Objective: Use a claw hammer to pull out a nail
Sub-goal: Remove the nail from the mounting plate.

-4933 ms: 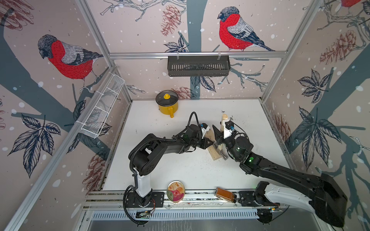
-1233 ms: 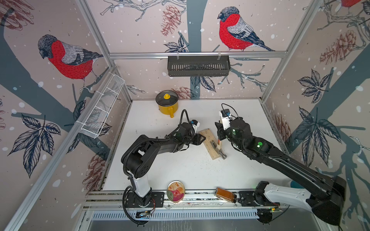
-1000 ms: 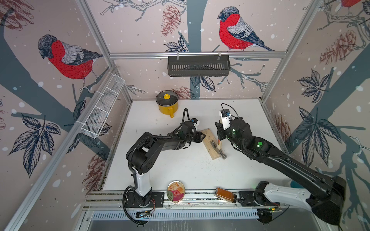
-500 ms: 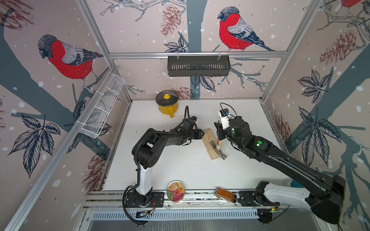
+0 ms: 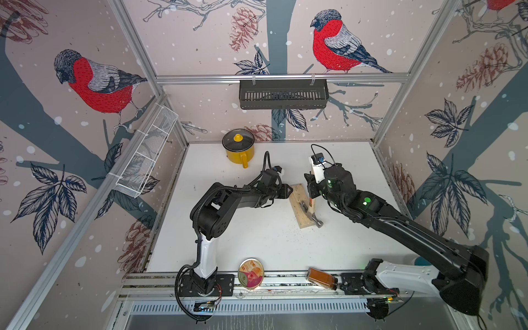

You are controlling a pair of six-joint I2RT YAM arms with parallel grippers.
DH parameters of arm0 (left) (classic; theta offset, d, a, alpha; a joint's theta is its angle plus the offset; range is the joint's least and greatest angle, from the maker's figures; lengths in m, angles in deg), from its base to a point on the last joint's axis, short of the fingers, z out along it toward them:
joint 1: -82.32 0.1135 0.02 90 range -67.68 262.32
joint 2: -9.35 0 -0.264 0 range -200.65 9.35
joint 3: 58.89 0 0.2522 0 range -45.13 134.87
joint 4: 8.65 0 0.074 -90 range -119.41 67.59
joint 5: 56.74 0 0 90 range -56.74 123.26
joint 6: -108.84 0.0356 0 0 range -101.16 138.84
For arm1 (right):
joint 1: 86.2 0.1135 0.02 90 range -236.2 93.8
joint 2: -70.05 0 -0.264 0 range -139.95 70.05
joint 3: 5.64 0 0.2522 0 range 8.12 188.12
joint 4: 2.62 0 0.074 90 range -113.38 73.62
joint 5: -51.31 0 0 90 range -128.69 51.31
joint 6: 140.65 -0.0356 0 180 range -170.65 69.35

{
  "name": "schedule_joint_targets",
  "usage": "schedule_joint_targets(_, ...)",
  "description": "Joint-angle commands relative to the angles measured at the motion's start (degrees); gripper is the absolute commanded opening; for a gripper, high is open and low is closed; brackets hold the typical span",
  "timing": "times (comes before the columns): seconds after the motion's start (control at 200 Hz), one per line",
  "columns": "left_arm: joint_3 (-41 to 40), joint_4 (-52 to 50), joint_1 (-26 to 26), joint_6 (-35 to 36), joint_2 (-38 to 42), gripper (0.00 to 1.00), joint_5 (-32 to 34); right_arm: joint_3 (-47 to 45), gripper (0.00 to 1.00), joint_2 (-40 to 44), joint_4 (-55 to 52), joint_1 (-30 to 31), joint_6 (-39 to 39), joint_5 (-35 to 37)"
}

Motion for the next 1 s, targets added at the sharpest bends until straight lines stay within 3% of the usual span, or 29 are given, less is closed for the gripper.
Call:
schedule_joint_targets(0.0, 0.0, -7.9, -0.1, -0.3, -1.3, 0.40, 0.9, 1.1, 0.01, -0.1, 6.6, -0.3, 0.4, 0.9)
schedule_joint_targets(0.5, -0.2, -9.1, 1.4, -1.3, -1.8, 0.39, 1.0, -12.6, 0.01, 10.6, 14.7, 0.6, -0.7, -1.4)
schedule_joint_targets(0.996, -0.9, -8.8, 2.0, -1.7, -1.3, 0.39, 0.6, -18.7, 0.00, 15.9, 16.9, 3.9, -1.9, -0.8)
